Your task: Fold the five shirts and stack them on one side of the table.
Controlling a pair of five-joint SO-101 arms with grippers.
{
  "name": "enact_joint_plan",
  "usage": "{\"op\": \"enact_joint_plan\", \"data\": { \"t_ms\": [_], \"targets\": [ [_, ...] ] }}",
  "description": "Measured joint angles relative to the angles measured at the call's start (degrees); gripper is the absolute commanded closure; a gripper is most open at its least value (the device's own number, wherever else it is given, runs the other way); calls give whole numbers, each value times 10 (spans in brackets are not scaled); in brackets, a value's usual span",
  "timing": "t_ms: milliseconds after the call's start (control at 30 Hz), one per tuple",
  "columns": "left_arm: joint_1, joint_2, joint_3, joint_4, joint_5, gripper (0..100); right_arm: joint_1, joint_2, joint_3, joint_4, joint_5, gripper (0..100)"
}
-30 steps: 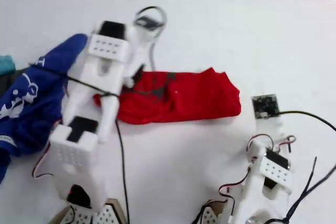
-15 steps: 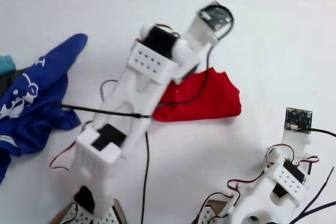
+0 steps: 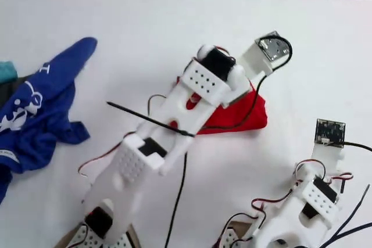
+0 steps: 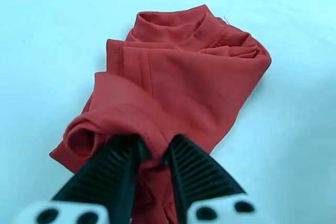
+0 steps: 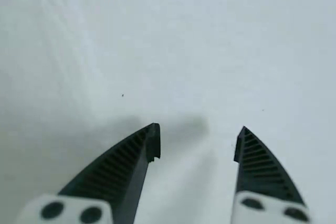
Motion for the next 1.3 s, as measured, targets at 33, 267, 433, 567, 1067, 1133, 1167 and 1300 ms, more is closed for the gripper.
{"op": "enact_joint_plan", "data": {
  "t_ms": [33, 267, 433, 567, 1067, 1133, 1167, 1300],
  "targets": [
    [0, 5, -4, 0, 0, 924, 0, 0, 0, 0, 0, 763],
    [0, 12, -24, 11, 0, 712, 0, 0, 0, 0, 0, 764],
    [-23, 6, -104, 37, 0, 740, -3, 0, 0, 0, 1, 764],
    [-90, -15, -149, 60, 0, 767, -5, 0, 0, 0, 1, 769],
    [-283, -30, -3, 66, 77, 974, -303, 139, -354, 296, -104, 978],
    [-281, -57, 40, 66, 88, 974, -363, 213, -463, 366, -92, 977],
    [-281, -76, 65, 66, 97, 974, -389, 255, -515, 397, -88, 977],
    [-291, -184, 205, 63, 105, 974, -440, 436, -706, 487, -83, 977]
  ]
}}
